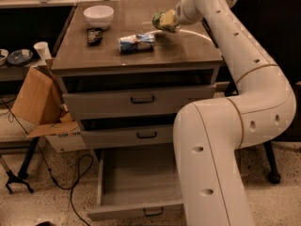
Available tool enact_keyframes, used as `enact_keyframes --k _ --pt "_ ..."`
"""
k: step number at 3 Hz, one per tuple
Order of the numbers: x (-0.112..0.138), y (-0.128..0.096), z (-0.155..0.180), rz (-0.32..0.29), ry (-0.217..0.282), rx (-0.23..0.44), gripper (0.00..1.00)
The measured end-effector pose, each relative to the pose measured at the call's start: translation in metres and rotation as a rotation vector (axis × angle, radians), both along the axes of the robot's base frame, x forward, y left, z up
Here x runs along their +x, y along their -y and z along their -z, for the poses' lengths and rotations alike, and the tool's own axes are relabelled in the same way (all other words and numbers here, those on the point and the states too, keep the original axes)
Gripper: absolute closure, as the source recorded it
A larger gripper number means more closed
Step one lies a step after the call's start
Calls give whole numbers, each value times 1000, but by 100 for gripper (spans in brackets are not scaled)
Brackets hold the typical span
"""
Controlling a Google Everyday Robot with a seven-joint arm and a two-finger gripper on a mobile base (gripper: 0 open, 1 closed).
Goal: Place green can into bottom drawer
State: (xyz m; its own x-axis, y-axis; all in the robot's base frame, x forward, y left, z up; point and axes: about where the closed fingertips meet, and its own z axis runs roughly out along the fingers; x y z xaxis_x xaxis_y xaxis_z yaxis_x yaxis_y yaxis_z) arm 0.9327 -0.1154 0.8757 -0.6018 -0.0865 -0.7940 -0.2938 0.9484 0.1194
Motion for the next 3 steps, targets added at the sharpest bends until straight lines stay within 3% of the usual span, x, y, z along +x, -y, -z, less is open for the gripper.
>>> enact_keyframes --k 2,3 --pt "-19 49 -81 36 132 55 100" --pt "-31 60 -106 29 168 69 100"
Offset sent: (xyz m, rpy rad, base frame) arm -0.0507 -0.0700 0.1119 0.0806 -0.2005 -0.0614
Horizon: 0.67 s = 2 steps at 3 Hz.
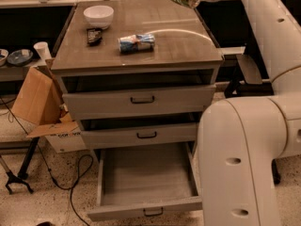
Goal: Place green can into bottom drawer
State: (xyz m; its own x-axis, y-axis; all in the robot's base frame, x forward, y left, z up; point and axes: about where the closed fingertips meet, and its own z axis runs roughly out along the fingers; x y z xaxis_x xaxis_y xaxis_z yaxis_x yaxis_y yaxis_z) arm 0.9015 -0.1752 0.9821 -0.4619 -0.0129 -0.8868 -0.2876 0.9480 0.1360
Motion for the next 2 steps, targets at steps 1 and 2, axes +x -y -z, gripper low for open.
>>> enact_keyframes --k 1,2 --pt "-21 -2 -23 -50 15 0 100" --pt "-61 -9 -44 -155 -6 -13 100"
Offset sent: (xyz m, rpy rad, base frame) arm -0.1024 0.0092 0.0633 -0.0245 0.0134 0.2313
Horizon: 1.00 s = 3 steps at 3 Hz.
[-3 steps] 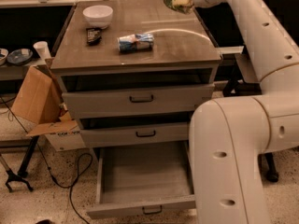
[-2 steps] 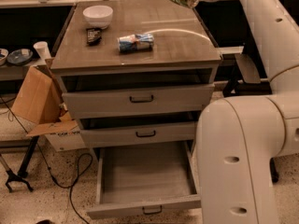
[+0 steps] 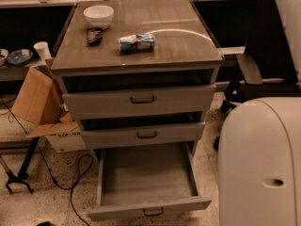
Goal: Place green can into bottom drawer
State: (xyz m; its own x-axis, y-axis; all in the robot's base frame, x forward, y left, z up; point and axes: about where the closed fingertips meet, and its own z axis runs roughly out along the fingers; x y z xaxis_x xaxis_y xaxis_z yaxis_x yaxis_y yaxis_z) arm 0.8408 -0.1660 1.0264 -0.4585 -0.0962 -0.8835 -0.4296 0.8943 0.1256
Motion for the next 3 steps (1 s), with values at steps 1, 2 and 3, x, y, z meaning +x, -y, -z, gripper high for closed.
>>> enact_keyframes --k 1,2,3 --pt "-32 -5 0 -76 -56 -31 100" --pt "-58 0 11 -128 -124 -69 100" --pt "-77 17 29 -135 -200 -82 100"
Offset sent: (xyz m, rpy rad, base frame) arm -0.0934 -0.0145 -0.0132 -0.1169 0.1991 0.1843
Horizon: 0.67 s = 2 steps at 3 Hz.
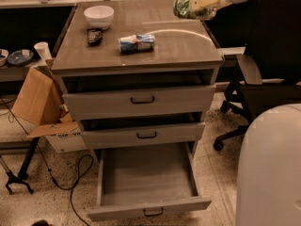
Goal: Place green can into bottom drawer
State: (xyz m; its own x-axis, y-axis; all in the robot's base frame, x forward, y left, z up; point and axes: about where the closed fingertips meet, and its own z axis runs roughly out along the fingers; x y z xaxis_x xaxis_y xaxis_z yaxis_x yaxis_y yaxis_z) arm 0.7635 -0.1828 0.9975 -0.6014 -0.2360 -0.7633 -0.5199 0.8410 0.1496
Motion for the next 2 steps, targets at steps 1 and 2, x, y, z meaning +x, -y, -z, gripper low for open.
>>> enact_keyframes --k 1,2 --pt "-17 24 12 45 -44 12 100" --pt "-36 42 30 114 -88 33 100"
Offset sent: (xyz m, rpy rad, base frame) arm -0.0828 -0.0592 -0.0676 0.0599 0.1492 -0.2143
